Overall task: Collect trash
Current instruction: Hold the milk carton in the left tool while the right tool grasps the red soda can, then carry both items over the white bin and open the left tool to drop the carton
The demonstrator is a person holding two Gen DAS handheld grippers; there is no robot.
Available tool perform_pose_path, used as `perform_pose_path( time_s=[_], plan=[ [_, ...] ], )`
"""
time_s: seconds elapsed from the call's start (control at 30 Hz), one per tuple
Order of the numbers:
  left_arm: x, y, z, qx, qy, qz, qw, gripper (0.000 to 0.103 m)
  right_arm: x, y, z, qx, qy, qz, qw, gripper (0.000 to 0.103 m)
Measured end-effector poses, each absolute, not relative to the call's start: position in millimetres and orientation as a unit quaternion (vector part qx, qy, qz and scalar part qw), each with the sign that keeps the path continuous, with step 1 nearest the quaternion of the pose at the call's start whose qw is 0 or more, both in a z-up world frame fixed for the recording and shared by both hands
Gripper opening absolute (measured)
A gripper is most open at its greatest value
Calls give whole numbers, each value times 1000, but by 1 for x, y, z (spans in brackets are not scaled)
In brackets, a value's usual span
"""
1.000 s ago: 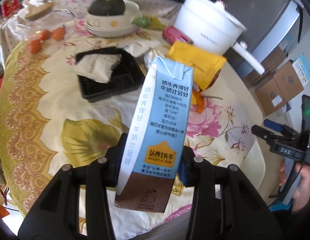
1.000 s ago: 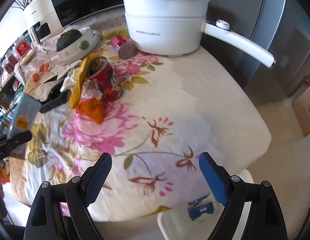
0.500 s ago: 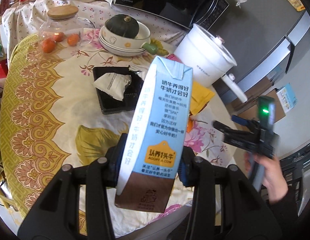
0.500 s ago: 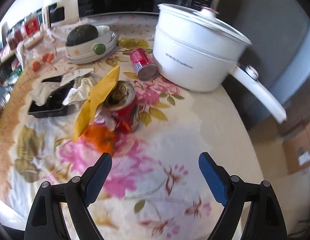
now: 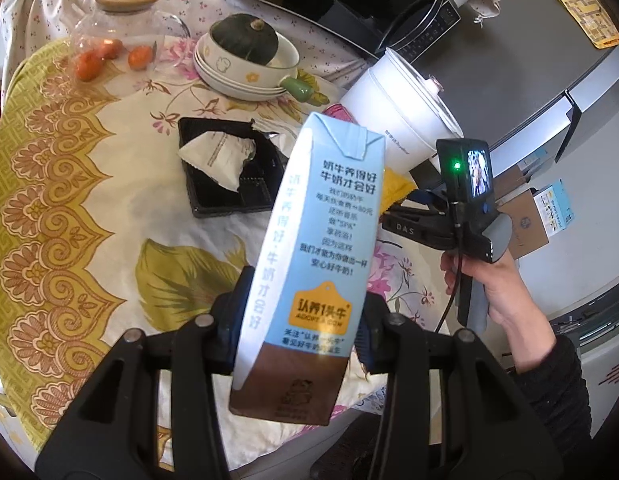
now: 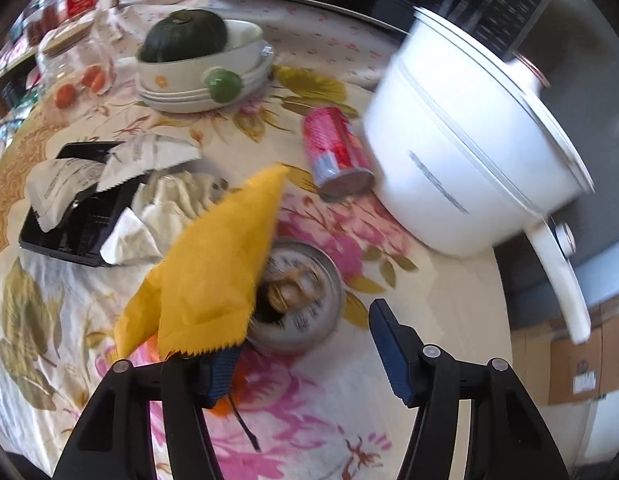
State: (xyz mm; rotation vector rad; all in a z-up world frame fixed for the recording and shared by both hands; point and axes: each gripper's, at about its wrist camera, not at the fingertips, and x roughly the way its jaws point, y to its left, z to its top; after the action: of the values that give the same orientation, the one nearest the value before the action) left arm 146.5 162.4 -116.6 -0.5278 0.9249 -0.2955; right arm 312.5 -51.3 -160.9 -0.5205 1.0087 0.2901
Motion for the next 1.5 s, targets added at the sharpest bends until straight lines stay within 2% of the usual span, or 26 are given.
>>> perform_pose_path(
  time_s=[0.03,0.27,0.47,0.93,1.5],
  plan=[
    [147,163,-118,-253,441,-141,850,45,313,-48,-162,-250,475,143,831,47],
    [148,161,-120,-251,446,-136,848,45,303,-46,-158,-261,453,146,839,46],
    [148,149,-117,-237,447,-143,851,45,285,-83,-137,-224,450,129,855,46],
    [133,71,-108,-168,436,-176,866,45,204,-155,-100,-205,432,103,872,46],
    [121,-17,-129,-71,449,-217,864,45,127,-229,-119,-154,454,72,875,46]
  ],
)
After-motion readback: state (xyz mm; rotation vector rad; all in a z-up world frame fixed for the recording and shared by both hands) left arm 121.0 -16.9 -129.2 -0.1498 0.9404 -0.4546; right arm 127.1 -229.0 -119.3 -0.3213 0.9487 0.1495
